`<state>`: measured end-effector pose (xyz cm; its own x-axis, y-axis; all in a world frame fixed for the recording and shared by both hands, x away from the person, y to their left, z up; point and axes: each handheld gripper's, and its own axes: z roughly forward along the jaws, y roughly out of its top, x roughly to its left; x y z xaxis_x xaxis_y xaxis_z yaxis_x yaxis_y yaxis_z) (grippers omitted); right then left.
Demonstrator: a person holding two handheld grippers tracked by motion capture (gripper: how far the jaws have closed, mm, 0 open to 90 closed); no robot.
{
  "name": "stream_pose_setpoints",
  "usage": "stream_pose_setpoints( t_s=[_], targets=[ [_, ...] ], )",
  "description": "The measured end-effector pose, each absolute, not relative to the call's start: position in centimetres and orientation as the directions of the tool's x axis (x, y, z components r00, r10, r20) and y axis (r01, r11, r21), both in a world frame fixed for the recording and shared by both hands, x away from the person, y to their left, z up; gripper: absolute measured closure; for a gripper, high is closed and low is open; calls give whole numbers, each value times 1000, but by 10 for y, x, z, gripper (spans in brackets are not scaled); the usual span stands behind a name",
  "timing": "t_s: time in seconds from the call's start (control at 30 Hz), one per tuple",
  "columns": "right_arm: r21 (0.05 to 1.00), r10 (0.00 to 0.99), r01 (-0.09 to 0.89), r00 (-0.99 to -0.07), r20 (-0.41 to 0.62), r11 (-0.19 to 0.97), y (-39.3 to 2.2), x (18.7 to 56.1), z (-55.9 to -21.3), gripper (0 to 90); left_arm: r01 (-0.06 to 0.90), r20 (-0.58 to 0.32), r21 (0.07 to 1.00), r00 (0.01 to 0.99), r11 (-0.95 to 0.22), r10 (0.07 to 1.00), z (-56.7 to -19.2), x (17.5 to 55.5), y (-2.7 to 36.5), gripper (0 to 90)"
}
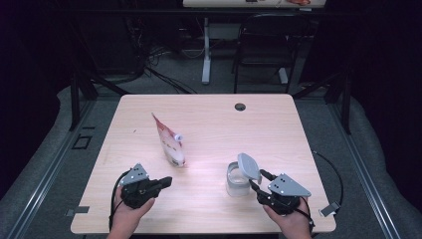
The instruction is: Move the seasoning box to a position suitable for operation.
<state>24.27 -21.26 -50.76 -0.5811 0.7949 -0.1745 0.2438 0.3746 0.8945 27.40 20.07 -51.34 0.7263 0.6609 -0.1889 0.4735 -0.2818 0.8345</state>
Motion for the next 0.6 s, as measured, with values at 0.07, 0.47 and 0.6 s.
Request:
stream_pose_setpoints(
  t_s=[0.07, 0.47, 0.6],
  targets=[
    [896, 796, 244, -580, -171, 371, -213, 242, -507, 520, 475, -188, 835, 720, -278, 668, -514, 273, 205, 890],
    [907, 801, 246, -582, -144, 341, -219, 240, -506, 623, 493, -191, 830, 692, -262, 696, -523, 269, 226, 888],
    [907, 797, 247, -588, -140, 342, -220, 240, -506, 653, 492, -189, 831, 690, -261, 699, -524, 269, 227, 887]
  ],
)
